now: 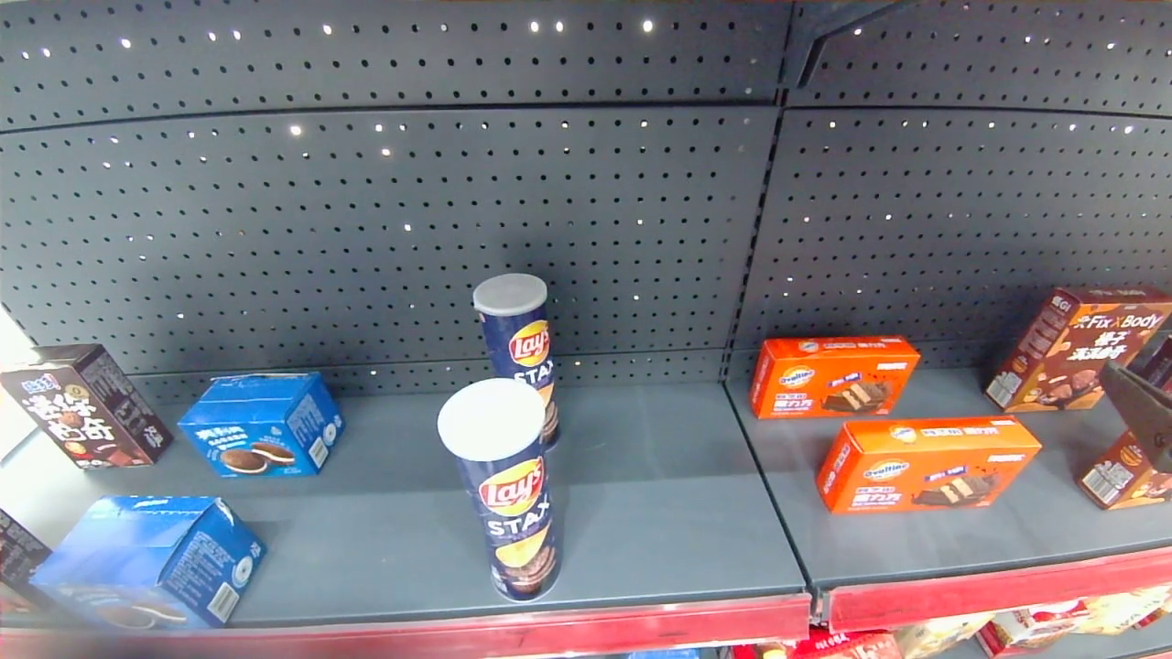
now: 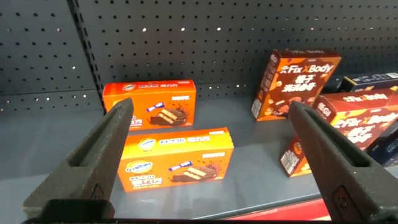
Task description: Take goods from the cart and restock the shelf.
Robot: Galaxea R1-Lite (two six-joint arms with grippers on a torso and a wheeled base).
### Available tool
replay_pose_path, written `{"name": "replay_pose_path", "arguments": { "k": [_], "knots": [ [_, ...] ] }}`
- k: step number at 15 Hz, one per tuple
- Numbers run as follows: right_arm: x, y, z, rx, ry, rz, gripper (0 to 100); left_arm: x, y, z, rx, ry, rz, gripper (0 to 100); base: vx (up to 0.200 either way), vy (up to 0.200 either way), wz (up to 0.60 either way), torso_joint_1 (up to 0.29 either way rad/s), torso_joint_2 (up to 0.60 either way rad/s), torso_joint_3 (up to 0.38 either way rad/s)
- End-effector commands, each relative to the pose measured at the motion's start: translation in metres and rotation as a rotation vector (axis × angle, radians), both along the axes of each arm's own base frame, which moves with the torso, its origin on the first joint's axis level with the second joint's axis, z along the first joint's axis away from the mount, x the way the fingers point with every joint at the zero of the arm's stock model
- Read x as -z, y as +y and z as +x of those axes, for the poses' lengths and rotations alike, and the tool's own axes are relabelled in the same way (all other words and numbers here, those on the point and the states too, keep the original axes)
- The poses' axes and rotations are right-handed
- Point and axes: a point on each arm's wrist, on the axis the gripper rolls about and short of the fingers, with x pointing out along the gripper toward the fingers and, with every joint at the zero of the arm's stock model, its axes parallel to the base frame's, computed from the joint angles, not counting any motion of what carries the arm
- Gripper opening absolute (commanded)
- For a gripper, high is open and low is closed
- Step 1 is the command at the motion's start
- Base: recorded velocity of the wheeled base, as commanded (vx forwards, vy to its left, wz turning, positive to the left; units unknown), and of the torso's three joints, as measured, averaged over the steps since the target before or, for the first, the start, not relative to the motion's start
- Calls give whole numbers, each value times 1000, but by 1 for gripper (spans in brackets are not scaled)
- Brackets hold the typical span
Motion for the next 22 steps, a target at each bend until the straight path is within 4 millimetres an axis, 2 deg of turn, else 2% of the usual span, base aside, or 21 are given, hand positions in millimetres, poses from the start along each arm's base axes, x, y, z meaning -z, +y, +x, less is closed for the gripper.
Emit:
{"name": "replay_pose_path", "arguments": {
  "k": [1,2,3,5,7,8,10,14,17,18,19,20,21,22],
  "knots": [
    [0,-1,0,4,0,0,100,55,0,27,130,-38,67,100,0,0,0,0,0,0],
    [0,-1,0,11,-1,1,100,71,0,39,217,40,65,100,0,0,0,0,0,0],
    [1,-3,-1,23,-3,2,100,85,-1,46,360,-8,38,100,0,0,0,0,0,0],
    [1,-8,-3,49,-12,10,100,100,-3,51,518,25,-17,100,0,0,0,0,0,0],
    [5,-14,-6,78,-11,9,100,100,-5,54,668,4,-20,100,0,0,0,0,0,0],
    [10,-17,-8,90,-6,5,100,99,-8,56,854,-4,-17,100,0,0,0,0,0,0],
    [14,-22,-11,126,-6,5,100,97,-13,59,1097,78,58,100,0,0,0,0,0,0],
    [12,-27,-10,181,-14,10,100,97,-13,60,1126,83,42,100,0,0,0,0,0,0],
    [9,-29,-8,221,-19,14,100,94,-19,60,1344,303,293,100,0,0,0,0,0,0],
    [7,-29,-7,226,-18,10,100,93,-24,60,1533,350,395,100,0,0,0,0,0,0],
    [6,-29,-7,231,-19,9,100,92,-26,60,1624,397,485,100,0,0,0,0,0,0],
    [4,-29,-7,242,-24,11,100,92,-26,60,1620,363,443,100,0,0,0,0,0,0],
    [3,-30,-7,262,-24,13,100,93,-24,60,1586,229,262,100,0,0,0,0,0,0],
    [4,-31,-8,279,-20,12,100,93,-21,60,1462,75,65,100,0,0,0,0,0,0]
  ]
}}
